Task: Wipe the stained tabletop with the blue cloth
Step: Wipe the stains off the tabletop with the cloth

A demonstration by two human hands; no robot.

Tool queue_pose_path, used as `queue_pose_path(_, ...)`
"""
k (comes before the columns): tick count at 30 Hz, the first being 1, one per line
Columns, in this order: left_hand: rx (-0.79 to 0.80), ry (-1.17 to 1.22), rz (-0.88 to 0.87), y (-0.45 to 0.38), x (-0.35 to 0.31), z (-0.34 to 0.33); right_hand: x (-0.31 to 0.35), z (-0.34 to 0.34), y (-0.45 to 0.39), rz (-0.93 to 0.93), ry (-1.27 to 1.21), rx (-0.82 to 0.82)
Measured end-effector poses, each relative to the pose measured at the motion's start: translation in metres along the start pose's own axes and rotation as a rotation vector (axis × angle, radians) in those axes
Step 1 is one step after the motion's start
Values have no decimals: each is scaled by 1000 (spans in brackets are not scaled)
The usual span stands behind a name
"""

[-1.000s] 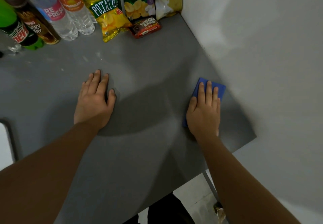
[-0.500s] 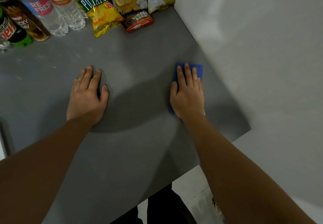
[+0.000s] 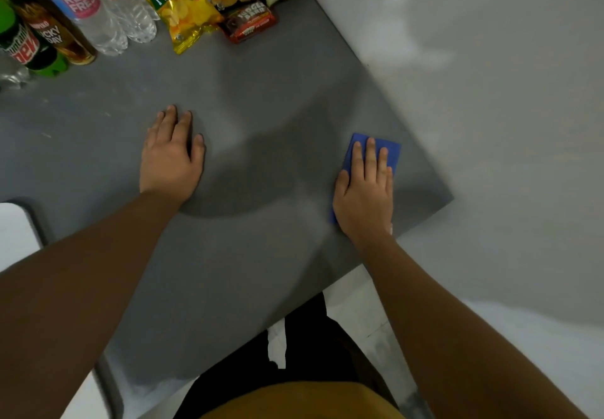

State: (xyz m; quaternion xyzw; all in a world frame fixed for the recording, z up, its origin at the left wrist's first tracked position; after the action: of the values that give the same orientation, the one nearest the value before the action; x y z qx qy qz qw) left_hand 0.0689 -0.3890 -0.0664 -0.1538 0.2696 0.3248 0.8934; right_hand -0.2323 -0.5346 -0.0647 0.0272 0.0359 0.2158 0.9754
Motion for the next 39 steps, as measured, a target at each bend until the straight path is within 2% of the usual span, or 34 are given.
queue_pose_path(6, -30, 69, -11, 11, -22, 10, 53, -7, 52, 194, -25, 37)
queue_pose_path(12, -15, 77, -44, 42, -54, 20, 63, 5, 15, 396, -80, 56)
queue_pose_path(19, 20, 69, -4, 68, -49, 34, 41, 10, -1, 378, -72, 28)
queue_pose_path(26, -2, 92, 1, 80, -36, 52, 33, -1, 59, 329, -83, 31)
queue_pose_path(33, -24, 101, 9, 88, -26, 60, 79, -10, 128, 465, -54, 44)
queue_pose_path(39, -17, 117, 0, 96, -18, 66, 126, -11, 124, 591, -58, 53)
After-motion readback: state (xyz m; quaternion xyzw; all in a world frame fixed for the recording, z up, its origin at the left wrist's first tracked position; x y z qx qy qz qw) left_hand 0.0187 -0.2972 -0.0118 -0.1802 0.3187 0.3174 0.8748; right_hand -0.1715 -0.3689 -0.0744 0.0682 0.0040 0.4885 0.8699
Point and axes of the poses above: each hand's wrist, its own y-axis away from the middle knuckle, its own z-axis out of the back of the hand, x = y × z, the point moved 2 cm from there along -y, towards the middle knuckle, and after that the axes turned 14 degrees about y, right-handed, at the moved point
